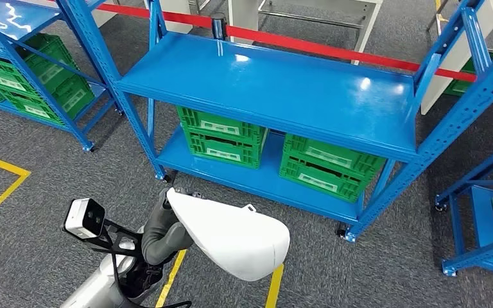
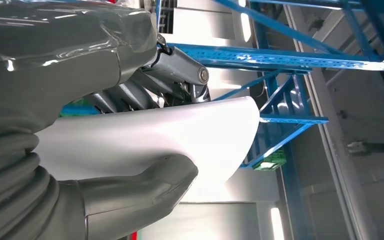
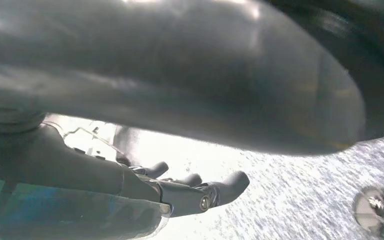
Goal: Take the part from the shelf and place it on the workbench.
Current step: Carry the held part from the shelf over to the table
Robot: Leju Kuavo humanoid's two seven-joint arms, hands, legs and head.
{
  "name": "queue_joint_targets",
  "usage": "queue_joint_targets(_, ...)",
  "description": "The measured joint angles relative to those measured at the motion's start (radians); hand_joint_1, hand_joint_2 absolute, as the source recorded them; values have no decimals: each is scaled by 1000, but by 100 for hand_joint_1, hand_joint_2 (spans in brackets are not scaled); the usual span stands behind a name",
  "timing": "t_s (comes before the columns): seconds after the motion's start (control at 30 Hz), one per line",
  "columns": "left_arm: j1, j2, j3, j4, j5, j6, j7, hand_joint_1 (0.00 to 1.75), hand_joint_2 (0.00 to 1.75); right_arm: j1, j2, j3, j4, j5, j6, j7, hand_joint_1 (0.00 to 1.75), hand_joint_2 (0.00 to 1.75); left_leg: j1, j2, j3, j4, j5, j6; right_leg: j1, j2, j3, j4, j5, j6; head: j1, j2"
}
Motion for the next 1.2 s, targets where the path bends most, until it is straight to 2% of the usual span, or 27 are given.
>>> queue_joint_targets(0.1, -3, -1, -1, 9, 14, -8, 4, 175, 175, 2, -1, 0, 0, 3, 9, -3, 0, 0, 4, 0, -11, 15, -3, -13, 3, 4, -5, 4, 2, -25, -2, 0)
queue_joint_targets(0.13, -4, -1, -1, 11, 15, -9, 5, 175, 175, 2, -2, 0, 0, 4, 11, -4, 0, 0, 7, -1, -14, 23, -10, -17, 3, 4, -6, 4, 4, -30, -2, 0)
queue_joint_targets(0.17, -5, -1, -1, 13, 17, -9, 5, 175, 175, 3, -3, 0, 0, 6, 17, -8, 0, 0, 9, -2, -24, 48, -29, -21, 2, 5, -6, 3, 7, -34, -3, 0)
queue_joint_targets(0.2, -6, -1, -1, 14, 17, -9, 6, 175, 175, 4, -6, 0, 0, 9, 26, -14, 0, 0, 10, -3, -42, 92, -58, -25, 1, 5, -7, 3, 8, -37, -3, 0)
queue_joint_targets(0.27, -8, -2, -3, 19, 18, -9, 10, 175, 175, 6, -16, 1, 0, 16, 52, -32, 0, 0, 11, -4, -99, 228, -128, -30, 4, 5, -12, 3, 10, -41, -3, 0)
queue_joint_targets(0.3, -8, -2, -4, 21, 19, -9, 13, 175, 175, 8, -21, 1, 0, 19, 62, -39, 0, 0, 11, -4, -122, 281, -148, -30, 5, 5, -14, 4, 11, -43, -3, 0)
queue_joint_targets(0.33, -8, -2, -5, 24, 20, -9, 16, 175, 175, 9, -26, 1, 0, 20, 69, -43, 0, 0, 11, -4, -130, 304, -151, -28, 7, 5, -15, 4, 12, -43, -3, 0)
queue_joint_targets(0.37, -9, -2, -6, 25, 20, -9, 18, 175, 175, 11, -30, 1, 0, 21, 73, -46, 0, 0, 10, -5, -117, 283, -134, -23, 9, 6, -15, 4, 12, -44, -3, 0)
queue_joint_targets(0.43, -12, -3, -6, 26, 21, -10, 20, 175, 175, 12, -34, 1, 0, 22, 76, -49, 0, 0, 7, -9, -44, 151, -75, -6, 12, 8, -13, 3, 13, -44, -3, 0)
queue_joint_targets(0.5, -16, -5, -6, 26, 21, -10, 20, 175, 175, 12, -36, 1, 0, 22, 76, -51, 0, 0, -1, -12, 12, 45, -44, 10, 14, 9, -14, 1, 16, -39, -2, 0)
queue_joint_targets(0.6, -19, -6, -6, 26, 21, -10, 21, 175, 175, 12, -38, 1, -1, 22, 78, -52, 0, 0, -9, -11, 20, 16, -38, 18, 12, 8, -16, -8, 23, -25, -4, 0)
queue_joint_targets(0.67, -21, -8, -7, 25, 21, -11, 21, 175, 175, 12, -39, 2, -1, 23, 84, -53, 0, 0, -5, -8, 27, -7, -23, 23, 14, 5, -25, 4, 15, -21, -3, 0)
queue_joint_targets(0.7, -22, -10, -8, 25, 22, -11, 21, 175, 175, 12, -39, 2, -1, 23, 87, -54, 0, 0, -3, -7, 31, -19, -16, 26, 15, 4, -42, 40, -4, -24, -2, 0)
queue_joint_targets(0.77, -23, -11, -10, 26, 24, -11, 21, 175, 175, 13, -42, 2, -1, 25, 91, -56, 0, 0, -5, -5, 30, -26, -10, 30, 17, 3, -105, 170, -63, -31, -1, 0)
queue_joint_targets(0.8, -21, -12, -11, 26, 25, -12, 21, 175, 175, 15, -44, 3, -1, 26, 92, -56, 0, 0, -7, -5, 29, -26, -10, 31, 17, 3, -134, 233, -85, -31, -1, 0)
queue_joint_targets(0.83, -20, -12, -13, 27, 25, -12, 21, 175, 175, 16, -45, 3, -1, 26, 93, -56, 0, 0, -9, -5, 28, -26, -10, 31, 17, 3, -150, 269, -93, -27, -1, 0)
queue_joint_targets(0.87, -19, -12, -15, 28, 25, -12, 21, 175, 175, 18, -47, 3, -1, 27, 93, -56, 0, 0, -11, -6, 29, -25, -10, 31, 17, 3, -144, 258, -83, -20, -1, 0)
queue_joint_targets(0.9, -19, -12, -16, 28, 25, -12, 21, 175, 175, 19, -49, 4, 0, 28, 94, -56, 0, 0, -11, -6, 29, -23, -10, 31, 17, 2, -118, 207, -60, -12, -1, 0)
queue_joint_targets(0.93, -19, -12, -18, 29, 26, -12, 21, 175, 175, 19, -50, 4, 0, 28, 94, -56, 0, 0, -12, -7, 29, -20, -11, 29, 16, 0, -78, 130, -30, -5, -1, 0)
queue_joint_targets(0.97, -19, -12, -19, 29, 26, -12, 21, 175, 175, 19, -52, 4, 0, 28, 94, -56, 0, 0, -14, -8, 27, -15, -14, 25, 18, -1, -40, 57, -5, -4, -1, 0)
queue_joint_targets(1.0, -19, -11, -20, 29, 26, -12, 21, 175, 175, 19, -53, 4, 0, 28, 94, -57, 0, 0, -16, -8, 25, -10, -16, 21, 19, -2, -15, 8, 11, -9, -1, 0)
queue_joint_targets(1.03, -19, -11, -21, 29, 26, -12, 21, 175, 175, 18, -53, 4, 0, 28, 94, -57, 0, 0, -19, -8, 22, -7, -18, 17, 21, -2, -2, -18, 19, -16, -2, 0)
queue_joint_targets(1.13, -20, -10, -23, 29, 27, -12, 21, 175, 175, 18, -53, 8, -1, 33, 102, -58, 0, 0, -18, -11, 15, 1, -22, 7, 19, -2, -2, -24, 24, -36, -2, 0)
queue_joint_targets(1.2, -21, -9, -23, 29, 29, -12, 21, 175, 175, 17, -53, 13, -1, 40, 111, -60, 0, 0, -13, -13, -8, 51, -55, -6, 13, -5, 0, -27, 27, -45, -5, 0)
